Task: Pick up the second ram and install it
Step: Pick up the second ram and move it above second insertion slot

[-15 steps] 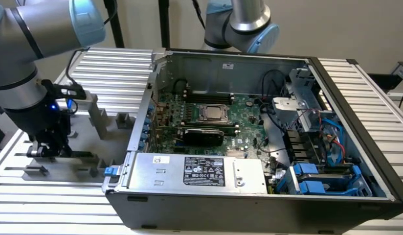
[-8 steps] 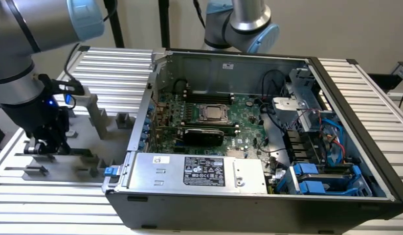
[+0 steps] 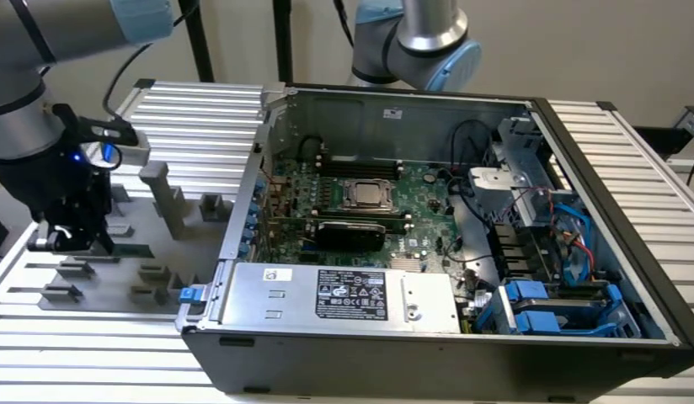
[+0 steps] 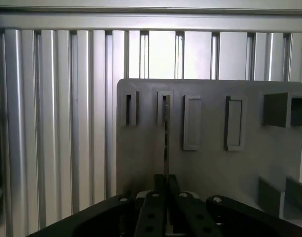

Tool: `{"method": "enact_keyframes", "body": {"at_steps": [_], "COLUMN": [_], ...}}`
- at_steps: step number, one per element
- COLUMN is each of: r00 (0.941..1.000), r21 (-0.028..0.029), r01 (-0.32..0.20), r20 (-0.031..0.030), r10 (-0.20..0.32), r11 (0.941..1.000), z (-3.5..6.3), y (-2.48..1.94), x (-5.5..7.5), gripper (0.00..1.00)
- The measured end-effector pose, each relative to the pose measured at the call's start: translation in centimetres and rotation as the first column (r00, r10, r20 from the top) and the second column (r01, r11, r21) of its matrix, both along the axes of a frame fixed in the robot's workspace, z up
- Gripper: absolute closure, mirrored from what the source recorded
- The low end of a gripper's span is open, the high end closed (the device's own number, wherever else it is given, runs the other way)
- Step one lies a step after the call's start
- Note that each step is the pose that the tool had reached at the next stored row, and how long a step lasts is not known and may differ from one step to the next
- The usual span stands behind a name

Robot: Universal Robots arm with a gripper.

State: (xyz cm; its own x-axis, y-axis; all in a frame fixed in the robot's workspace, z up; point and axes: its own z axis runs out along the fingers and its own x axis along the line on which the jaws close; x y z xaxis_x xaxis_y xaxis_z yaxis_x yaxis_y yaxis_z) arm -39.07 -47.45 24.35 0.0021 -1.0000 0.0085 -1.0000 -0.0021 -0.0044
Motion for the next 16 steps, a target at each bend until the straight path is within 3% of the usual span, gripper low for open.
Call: {"method": "enact_keyframes", "body": {"at_steps": [9, 16], "r00": [1.0000, 1.0000], "r21": [-0.0002, -0.0038], "r01": [0.000, 0.000], "r20": [0.0000, 0.0001], "r10": [0.000, 0.000], "r11": [1.0000, 1.0000], "z": [4.10, 6.84], "y": [0.01, 0.01], "x": [0.1, 0.2], "gripper": [0.86, 0.86]}}
